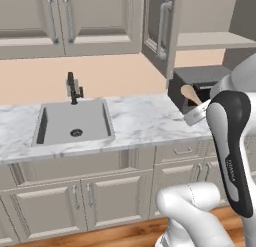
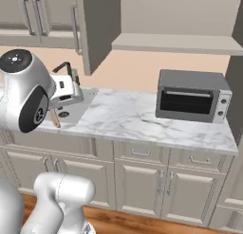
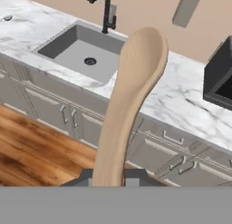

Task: Organize the utensils by type. Pick up the wooden spoons from the counter and place them in the open cabinet. Then pick up the metallic utensils from the counter and place them in the open drawer.

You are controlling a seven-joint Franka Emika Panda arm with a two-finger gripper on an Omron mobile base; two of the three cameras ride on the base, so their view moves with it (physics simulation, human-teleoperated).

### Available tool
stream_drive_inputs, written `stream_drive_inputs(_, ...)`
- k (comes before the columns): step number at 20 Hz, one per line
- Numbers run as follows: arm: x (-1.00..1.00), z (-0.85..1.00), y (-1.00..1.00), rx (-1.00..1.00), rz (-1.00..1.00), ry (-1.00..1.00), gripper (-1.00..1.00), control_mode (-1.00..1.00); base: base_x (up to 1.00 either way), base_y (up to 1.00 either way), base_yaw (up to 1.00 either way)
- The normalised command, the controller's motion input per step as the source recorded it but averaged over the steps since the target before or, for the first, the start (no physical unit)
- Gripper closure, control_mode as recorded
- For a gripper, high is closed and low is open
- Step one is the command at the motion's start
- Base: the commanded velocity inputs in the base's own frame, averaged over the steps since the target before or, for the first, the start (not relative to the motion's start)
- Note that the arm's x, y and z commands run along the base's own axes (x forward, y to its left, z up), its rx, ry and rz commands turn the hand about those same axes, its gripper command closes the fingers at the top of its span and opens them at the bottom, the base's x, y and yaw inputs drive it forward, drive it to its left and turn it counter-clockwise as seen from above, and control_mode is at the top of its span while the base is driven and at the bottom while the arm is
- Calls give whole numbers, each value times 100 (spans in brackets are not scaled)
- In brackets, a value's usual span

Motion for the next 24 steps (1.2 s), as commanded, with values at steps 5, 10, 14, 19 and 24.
stream_drive_inputs(5, 0, 0, 0, 0, 0, 0, 100, 100, -14, -80, 0)
stream_drive_inputs(10, 0, 0, 0, 0, 0, 0, 100, 100, 0, -80, 0)
stream_drive_inputs(14, 0, 0, 0, 0, 0, 0, 100, 100, 1, -64, 0)
stream_drive_inputs(19, 0, 0, 0, 0, 0, 0, 100, 100, 7, -14, -1)
stream_drive_inputs(24, 0, 0, 0, 0, 0, 0, 100, 100, 33, 0, 0)
